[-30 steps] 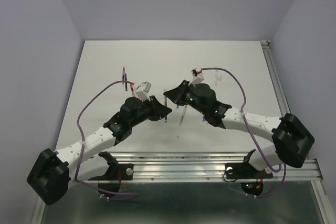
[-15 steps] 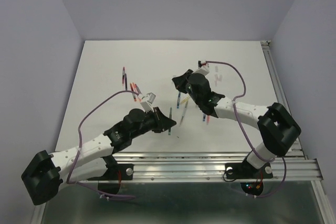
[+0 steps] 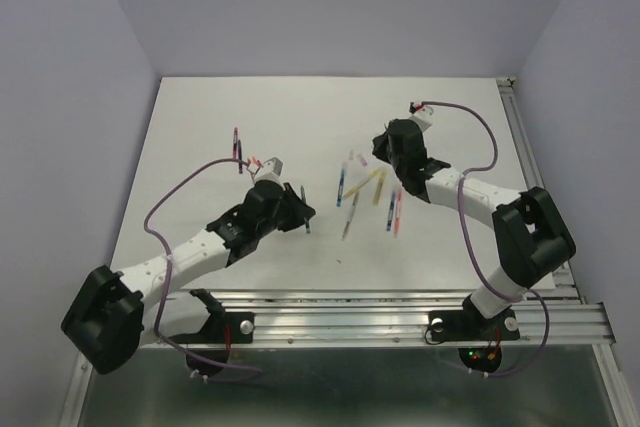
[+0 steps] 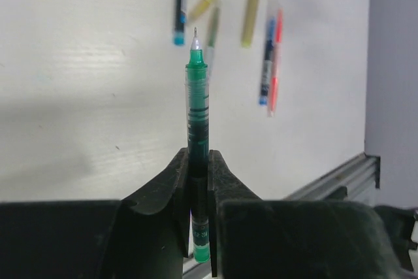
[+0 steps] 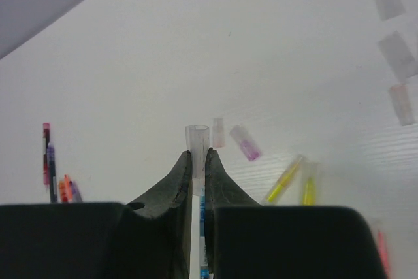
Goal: Open the pen caps
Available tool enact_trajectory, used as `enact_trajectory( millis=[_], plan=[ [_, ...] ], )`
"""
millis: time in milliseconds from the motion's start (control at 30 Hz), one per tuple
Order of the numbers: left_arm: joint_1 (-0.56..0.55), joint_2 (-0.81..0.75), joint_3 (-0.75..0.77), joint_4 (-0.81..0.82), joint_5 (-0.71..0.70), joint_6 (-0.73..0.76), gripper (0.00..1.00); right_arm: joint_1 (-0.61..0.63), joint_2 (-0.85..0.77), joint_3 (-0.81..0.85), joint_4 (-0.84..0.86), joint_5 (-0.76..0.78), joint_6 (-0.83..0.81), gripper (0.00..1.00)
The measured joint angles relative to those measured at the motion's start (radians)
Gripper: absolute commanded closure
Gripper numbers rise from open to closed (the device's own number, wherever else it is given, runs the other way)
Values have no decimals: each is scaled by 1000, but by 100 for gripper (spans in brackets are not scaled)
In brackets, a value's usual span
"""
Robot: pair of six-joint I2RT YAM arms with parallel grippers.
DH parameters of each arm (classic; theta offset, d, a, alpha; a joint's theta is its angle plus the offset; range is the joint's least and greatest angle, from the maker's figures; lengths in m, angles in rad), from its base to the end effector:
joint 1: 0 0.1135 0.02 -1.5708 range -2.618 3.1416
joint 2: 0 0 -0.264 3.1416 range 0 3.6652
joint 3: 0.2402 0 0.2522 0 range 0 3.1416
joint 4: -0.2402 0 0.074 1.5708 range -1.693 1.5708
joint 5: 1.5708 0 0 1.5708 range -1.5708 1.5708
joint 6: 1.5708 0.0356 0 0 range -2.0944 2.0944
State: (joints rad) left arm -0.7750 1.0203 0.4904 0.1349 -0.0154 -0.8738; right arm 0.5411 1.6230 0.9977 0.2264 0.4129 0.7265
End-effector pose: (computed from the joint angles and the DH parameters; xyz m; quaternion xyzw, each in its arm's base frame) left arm 0.1609 -0.1569 0.2243 -0.0453 0.8309 -0.4028 0.3813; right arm 0.3209 0.1761 0.2410 0.1884 0.8015 0.1829 0.5373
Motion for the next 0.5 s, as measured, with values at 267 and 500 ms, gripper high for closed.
enact_trajectory(
  millis=[267,500],
  plan=[
    [219,447,322,-72,-34,135,94,-138,1,-57,-86,-29,-85,99],
    [283,737,530,-146,-76,199,94,-234,92,-57,-140,-74,-137,97]
  ],
)
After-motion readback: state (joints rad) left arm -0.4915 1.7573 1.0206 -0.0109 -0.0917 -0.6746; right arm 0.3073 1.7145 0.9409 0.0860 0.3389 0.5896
